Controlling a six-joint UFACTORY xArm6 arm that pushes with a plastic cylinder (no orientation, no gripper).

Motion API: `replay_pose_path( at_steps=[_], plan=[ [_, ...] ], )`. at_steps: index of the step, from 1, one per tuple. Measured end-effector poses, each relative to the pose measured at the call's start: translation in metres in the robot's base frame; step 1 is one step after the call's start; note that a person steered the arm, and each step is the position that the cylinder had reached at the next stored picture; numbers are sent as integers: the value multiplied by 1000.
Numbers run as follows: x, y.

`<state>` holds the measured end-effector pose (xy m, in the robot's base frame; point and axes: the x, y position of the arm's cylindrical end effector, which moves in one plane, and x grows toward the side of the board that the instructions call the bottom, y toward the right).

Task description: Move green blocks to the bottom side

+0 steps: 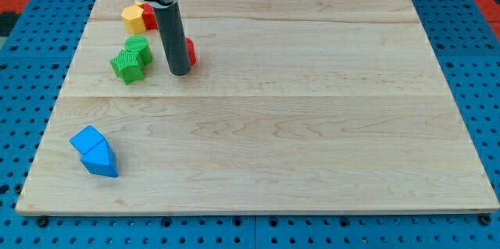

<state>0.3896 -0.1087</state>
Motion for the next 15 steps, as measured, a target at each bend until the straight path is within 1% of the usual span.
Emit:
replay_pose_path(
  at_steps=[1, 3, 6, 8, 9, 10, 14, 15],
  plan=[
    [-10, 13],
    [-73, 13],
    [-74, 13],
    [-58, -29],
    [-57, -30],
    [-55, -51],
    [-57, -65],
    [-49, -82]
  ],
)
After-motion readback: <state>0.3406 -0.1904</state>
